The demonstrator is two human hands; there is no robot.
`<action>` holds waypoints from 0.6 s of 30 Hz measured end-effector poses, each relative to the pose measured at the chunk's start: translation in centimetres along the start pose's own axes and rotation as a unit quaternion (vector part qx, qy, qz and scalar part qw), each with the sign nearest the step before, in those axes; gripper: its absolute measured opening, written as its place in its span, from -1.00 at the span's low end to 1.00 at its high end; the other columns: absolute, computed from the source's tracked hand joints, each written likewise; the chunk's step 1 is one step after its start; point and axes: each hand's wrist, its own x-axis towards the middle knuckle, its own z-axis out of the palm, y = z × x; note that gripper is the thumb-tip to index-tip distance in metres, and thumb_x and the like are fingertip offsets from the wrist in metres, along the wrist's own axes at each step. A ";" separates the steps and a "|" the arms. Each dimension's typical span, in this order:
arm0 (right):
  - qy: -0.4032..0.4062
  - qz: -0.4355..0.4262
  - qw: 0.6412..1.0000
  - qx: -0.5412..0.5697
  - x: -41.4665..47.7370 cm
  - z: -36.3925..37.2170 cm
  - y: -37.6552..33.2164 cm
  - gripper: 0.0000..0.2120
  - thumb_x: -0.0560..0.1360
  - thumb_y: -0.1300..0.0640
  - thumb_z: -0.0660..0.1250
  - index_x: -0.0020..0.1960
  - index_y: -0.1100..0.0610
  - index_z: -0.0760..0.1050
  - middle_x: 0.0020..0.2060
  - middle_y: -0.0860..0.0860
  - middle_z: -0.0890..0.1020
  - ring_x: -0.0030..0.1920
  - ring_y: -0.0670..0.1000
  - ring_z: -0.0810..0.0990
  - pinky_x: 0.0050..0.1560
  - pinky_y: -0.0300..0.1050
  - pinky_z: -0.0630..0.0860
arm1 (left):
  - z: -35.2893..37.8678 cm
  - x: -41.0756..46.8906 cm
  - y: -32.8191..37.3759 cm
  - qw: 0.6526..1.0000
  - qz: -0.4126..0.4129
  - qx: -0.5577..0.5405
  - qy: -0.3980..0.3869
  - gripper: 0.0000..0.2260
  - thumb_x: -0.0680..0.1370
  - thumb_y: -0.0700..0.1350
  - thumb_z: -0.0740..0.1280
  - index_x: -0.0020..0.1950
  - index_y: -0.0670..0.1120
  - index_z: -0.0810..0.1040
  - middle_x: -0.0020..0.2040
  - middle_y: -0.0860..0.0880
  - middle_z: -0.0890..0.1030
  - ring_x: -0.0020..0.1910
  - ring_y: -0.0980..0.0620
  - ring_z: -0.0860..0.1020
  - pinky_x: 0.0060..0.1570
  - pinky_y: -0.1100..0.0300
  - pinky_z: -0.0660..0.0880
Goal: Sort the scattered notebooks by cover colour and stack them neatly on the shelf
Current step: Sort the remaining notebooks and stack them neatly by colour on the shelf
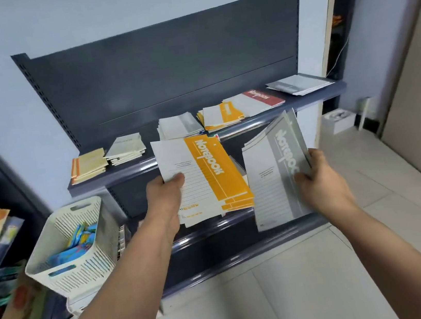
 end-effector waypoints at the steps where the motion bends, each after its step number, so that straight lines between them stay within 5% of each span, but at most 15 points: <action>1: 0.004 -0.004 1.000 0.000 1.6 0.6 -0.2 -0.59 0.55 0.13 0.18 0.38 0.01 0.20 -0.03 0.13 0.55 0.02 0.27 0.53 -0.06 0.05 0.41 | 0.6 1.8 0.2 1.000 0.006 0.004 -0.001 -0.91 0.61 -0.23 0.27 -0.04 -0.14 0.56 -0.19 -0.02 0.63 -0.25 -0.01 0.62 -0.39 0.18 0.52; 6: 0.015 -0.002 1.000 -0.002 11.4 4.2 -2.7 -0.66 0.52 0.10 0.19 0.28 0.00 0.25 -0.11 0.09 0.56 -0.16 0.19 0.47 -0.08 0.06 0.47 | 3.0 12.0 2.2 0.999 0.033 0.012 0.008 -0.89 0.62 -0.21 0.25 0.11 -0.15 0.54 -0.06 -0.07 0.63 -0.19 -0.02 0.61 -0.34 0.18 0.50; 11: 0.002 0.001 1.000 0.031 20.0 8.5 -6.0 -0.74 0.50 0.12 0.20 0.18 0.05 0.29 -0.11 0.07 0.54 -0.07 0.23 0.52 -0.05 0.06 0.46 | 3.9 21.6 5.4 0.996 0.057 0.013 0.062 -0.88 0.62 -0.22 0.26 0.13 -0.16 0.53 0.00 -0.09 0.61 -0.20 -0.02 0.58 -0.30 0.19 0.50; 16: -0.063 -0.032 0.993 0.097 26.1 14.0 -9.1 -0.74 0.52 0.15 0.23 0.19 0.12 0.34 -0.01 0.04 0.57 0.00 0.20 0.56 -0.07 0.02 0.48 | 2.3 27.6 6.7 0.992 0.038 0.018 0.123 -0.87 0.61 -0.20 0.27 0.14 -0.14 0.53 0.07 -0.09 0.61 0.00 -0.15 0.59 0.04 -0.04 0.56; 18: -0.087 -0.033 0.987 0.133 28.2 16.5 -10.6 -0.73 0.52 0.16 0.23 0.21 0.11 0.35 0.04 0.06 0.59 0.02 0.19 0.56 0.01 0.11 0.52 | 1.4 29.4 7.0 0.988 0.039 0.019 0.147 -0.84 0.61 -0.21 0.26 0.18 -0.15 0.52 0.10 -0.07 0.60 0.00 -0.12 0.58 0.02 0.02 0.54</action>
